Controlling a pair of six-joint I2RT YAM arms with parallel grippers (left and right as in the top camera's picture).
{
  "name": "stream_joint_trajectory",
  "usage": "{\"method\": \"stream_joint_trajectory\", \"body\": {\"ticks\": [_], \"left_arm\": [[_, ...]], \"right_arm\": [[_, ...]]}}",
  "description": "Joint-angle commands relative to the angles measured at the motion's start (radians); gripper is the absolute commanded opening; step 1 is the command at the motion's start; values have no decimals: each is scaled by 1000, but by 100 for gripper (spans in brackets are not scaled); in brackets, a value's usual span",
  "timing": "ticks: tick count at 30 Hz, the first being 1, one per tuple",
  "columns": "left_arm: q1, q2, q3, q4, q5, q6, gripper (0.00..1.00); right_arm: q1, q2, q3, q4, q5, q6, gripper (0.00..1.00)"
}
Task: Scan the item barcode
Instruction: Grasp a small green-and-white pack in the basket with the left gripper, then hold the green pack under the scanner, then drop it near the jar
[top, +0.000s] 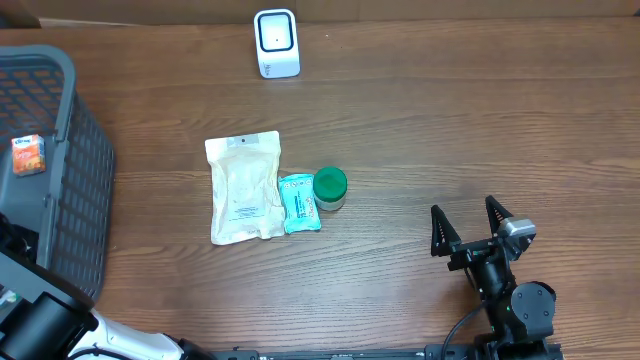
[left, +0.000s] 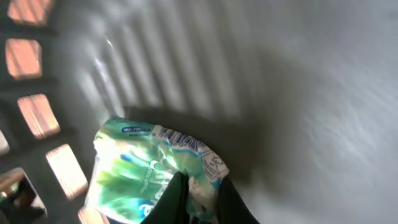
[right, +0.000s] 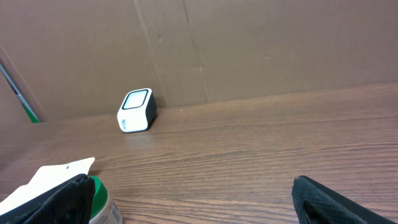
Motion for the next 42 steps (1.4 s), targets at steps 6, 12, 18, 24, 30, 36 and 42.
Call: {"method": "stream_joint_trajectory", "body": {"ticks": [6,12,18,24,30,36,42], "left_arm": [[-45,-49,504,-219,368,3,4],[-144,-130,879,-323,510,-8,4],[-399,-237,975,-417,499,23,4],[-803,-196,913,-543,379,23,4],[-1097,-81,756,-463,270,23,4],[-1266,98,697,-383,244,22,4],[-1337,259,697,-369,272,-27,4]], "right_arm": [[-5,-7,-11,4,9,-4,100],[-5,-7,-11,4,9,-4,100],[-5,-7,-11,4,8,-4,100],[-5,-7,-11,4,8,-4,100],[-5,-7,-11,4,8,-4,100],[-5,-7,-11,4,9,-4,100],[-5,-7,-11,4,9,-4,100]]}}
